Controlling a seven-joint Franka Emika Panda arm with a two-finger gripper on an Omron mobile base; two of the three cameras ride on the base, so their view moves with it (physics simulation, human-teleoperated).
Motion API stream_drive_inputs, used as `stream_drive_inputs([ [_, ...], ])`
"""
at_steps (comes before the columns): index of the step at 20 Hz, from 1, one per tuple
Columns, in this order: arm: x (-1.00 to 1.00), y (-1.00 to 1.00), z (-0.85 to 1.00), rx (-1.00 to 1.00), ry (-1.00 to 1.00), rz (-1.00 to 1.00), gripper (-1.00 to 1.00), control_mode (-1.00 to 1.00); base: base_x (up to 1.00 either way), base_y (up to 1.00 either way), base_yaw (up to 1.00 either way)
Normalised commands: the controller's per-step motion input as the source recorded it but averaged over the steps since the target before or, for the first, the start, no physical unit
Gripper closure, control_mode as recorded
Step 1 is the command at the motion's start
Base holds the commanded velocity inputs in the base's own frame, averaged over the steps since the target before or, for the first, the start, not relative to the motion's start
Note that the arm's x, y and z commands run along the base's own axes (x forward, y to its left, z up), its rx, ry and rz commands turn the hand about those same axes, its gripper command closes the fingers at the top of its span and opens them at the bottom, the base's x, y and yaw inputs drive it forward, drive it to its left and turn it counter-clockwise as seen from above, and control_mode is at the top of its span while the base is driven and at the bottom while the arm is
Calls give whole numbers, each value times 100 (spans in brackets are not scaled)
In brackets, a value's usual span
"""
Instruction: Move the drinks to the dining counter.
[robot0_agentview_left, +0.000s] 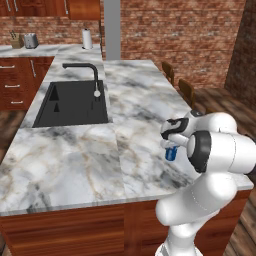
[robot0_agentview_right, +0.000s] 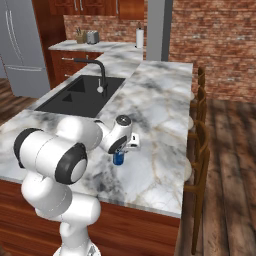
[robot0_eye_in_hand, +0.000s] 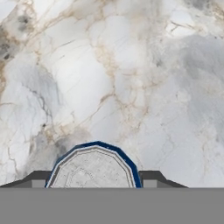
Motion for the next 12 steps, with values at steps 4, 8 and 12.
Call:
stream_drive_inputs([
  [4,0,0,-29,0,-9,0,100,-100,0,0,0],
  [8,0,0,-34,0,-12,0,100,-100,0,0,0],
  [12,-1,0,-38,0,-11,0,100,-100,0,0,0],
])
